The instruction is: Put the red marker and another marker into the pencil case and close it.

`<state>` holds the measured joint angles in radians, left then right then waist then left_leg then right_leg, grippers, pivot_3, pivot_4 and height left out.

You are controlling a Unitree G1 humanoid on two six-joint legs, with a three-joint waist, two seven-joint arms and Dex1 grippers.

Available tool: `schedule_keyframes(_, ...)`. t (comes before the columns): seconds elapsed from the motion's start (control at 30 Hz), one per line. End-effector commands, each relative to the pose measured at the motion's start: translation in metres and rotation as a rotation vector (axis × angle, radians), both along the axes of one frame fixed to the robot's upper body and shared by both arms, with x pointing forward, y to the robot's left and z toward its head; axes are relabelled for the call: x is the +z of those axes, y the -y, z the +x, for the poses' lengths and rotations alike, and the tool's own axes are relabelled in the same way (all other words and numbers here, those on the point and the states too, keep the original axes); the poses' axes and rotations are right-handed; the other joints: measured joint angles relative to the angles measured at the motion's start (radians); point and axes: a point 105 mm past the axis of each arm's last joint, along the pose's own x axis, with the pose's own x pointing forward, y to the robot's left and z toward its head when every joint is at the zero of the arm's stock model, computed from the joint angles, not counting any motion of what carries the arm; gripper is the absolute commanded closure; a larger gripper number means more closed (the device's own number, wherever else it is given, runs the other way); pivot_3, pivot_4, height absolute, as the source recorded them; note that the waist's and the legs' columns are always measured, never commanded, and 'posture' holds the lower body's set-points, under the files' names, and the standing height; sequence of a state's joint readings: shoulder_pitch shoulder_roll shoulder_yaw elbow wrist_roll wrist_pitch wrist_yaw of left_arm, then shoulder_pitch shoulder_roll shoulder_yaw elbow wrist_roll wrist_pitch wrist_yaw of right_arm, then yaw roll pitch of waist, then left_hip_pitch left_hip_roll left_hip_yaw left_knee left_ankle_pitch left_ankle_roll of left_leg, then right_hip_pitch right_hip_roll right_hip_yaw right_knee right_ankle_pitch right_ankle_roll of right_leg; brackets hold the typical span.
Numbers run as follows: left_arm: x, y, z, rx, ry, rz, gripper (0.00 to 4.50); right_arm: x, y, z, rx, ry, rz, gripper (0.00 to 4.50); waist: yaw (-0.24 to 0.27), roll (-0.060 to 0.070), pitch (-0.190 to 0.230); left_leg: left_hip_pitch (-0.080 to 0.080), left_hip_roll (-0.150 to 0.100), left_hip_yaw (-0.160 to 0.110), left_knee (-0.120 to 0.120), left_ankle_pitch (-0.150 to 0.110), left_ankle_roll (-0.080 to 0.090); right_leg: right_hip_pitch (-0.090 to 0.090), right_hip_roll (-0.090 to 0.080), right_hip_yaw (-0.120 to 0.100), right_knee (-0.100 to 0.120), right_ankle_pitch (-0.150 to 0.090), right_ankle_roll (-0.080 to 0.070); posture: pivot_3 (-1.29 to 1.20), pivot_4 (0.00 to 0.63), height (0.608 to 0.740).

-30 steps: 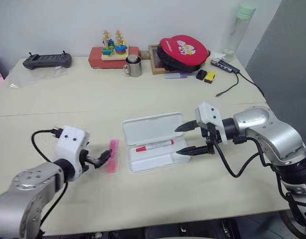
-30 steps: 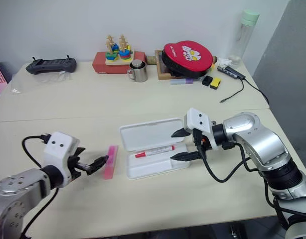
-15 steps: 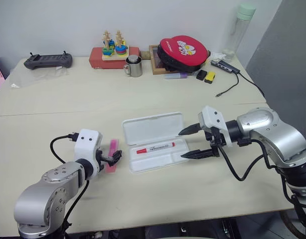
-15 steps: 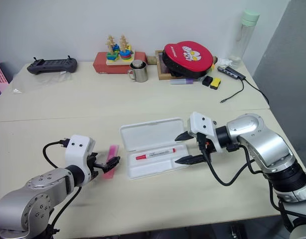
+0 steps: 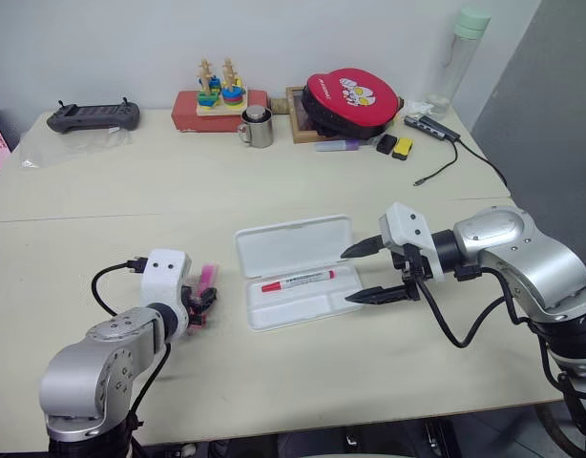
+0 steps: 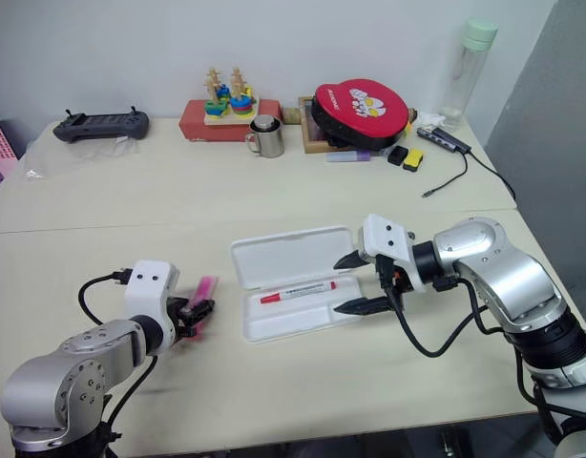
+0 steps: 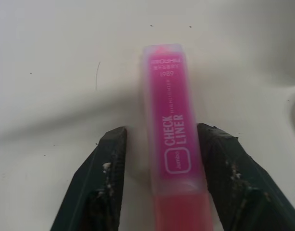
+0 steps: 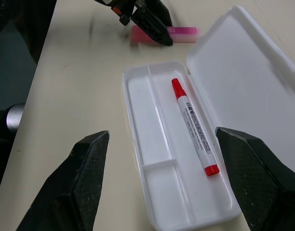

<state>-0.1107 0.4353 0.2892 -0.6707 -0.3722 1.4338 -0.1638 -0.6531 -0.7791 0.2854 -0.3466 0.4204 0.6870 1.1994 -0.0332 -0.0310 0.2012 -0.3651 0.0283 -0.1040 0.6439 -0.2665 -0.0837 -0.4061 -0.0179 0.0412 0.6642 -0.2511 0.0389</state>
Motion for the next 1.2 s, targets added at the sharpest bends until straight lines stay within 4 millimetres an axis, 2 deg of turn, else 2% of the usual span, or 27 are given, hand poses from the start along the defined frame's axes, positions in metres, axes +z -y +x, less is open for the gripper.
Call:
schedule_keyframes(0.03,-0.002,-0.003,0.0,0.015,-0.011,0.007,2.91,0.011,-0.001,-0.002,0.015,0.043,0.019,0.78,0.0,0.0,0.0,0.0,0.0,0.0,0.0,0.0,0.0,0.0,0.0,0.0,0.0,0.0,0.0,0.0,0.15,0.74)
schedule_keyframes(0.1,-0.003,-0.004,0.0,0.021,-0.016,0.015,3.28,0.011,-0.001,-0.002,0.015,0.045,0.018,0.78,0.0,0.0,0.0,0.0,0.0,0.0,0.0,0.0,0.0,0.0,0.0,0.0,0.0,0.0,0.0,0.0,0.15,0.74)
schedule_keyframes(0.33,-0.005,-0.004,-0.001,0.024,-0.019,0.015,3.3,0.011,-0.001,-0.002,0.015,0.044,0.018,0.78,0.0,0.0,0.0,0.0,0.0,0.0,0.0,0.0,0.0,0.0,0.0,0.0,0.0,0.0,0.0,0.0,0.15,0.74)
schedule_keyframes(0.43,0.007,-0.005,-0.002,-0.031,0.021,0.062,3.3,0.011,-0.001,-0.002,0.016,0.043,0.018,0.78,-0.001,0.0,0.0,0.0,0.0,0.0,0.0,0.0,0.0,0.0,0.0,0.0,0.0,0.0,0.001,0.0,0.15,0.74)
schedule_keyframes(0.57,0.035,-0.002,-0.023,-0.331,0.042,0.216,3.3,0.012,0.001,-0.001,0.015,0.046,0.013,0.78,-0.008,-0.001,0.001,0.0,0.001,0.0,-0.001,0.0,0.0,-0.001,0.0,0.0,0.0,0.0,0.0,0.0,0.15,0.74)
schedule_keyframes(0.67,0.041,0.004,-0.037,-0.568,-0.009,0.335,3.3,0.011,0.002,0.002,0.002,0.05,0.01,0.78,-0.004,0.0,0.002,-0.001,0.0,0.001,-0.002,0.0,0.0,-0.002,0.0,0.0,-0.001,-0.001,0.0,0.0,0.15,0.74)
schedule_keyframes(0.77,0.045,0.008,-0.042,-0.694,-0.021,0.356,3.3,0.01,0.003,0.004,-0.005,0.05,0.008,0.78,0.003,0.002,0.003,-0.001,0.0,0.002,-0.003,0.0,0.0,-0.002,-0.001,0.001,-0.003,-0.002,0.001,0.0,0.15,0.74)
schedule_keyframes(0.9,0.057,0.025,-0.041,-0.886,0.026,0.391,3.3,0.009,0.004,0.003,-0.002,0.049,0.004,0.78,0.003,0.002,0.003,-0.001,0.001,0.003,-0.003,0.0,0.0,-0.002,-0.001,0.0,-0.003,-0.002,0.001,0.0,0.15,0.74)
schedule_keyframes(0.97,0.059,0.039,-0.032,-0.97,0.079,0.401,3.3,0.009,0.003,0.004,0.0,0.051,0.006,0.78,0.003,0.003,0.004,-0.001,0.001,0.002,-0.003,0.0,0.0,-0.002,-0.001,0.0,-0.003,-0.002,0.001,0.0,0.15,0.74)
schedule_keyframes(1.2,0.054,0.06,-0.011,-1.114,0.184,0.475,3.3,0.008,0.002,0.003,-0.007,0.049,0.009,0.78,-0.002,0.004,0.004,-0.003,0.001,0.004,-0.003,0.0,0.0,-0.004,0.0,0.001,-0.003,-0.001,0.001,0.0,0.15,0.74)
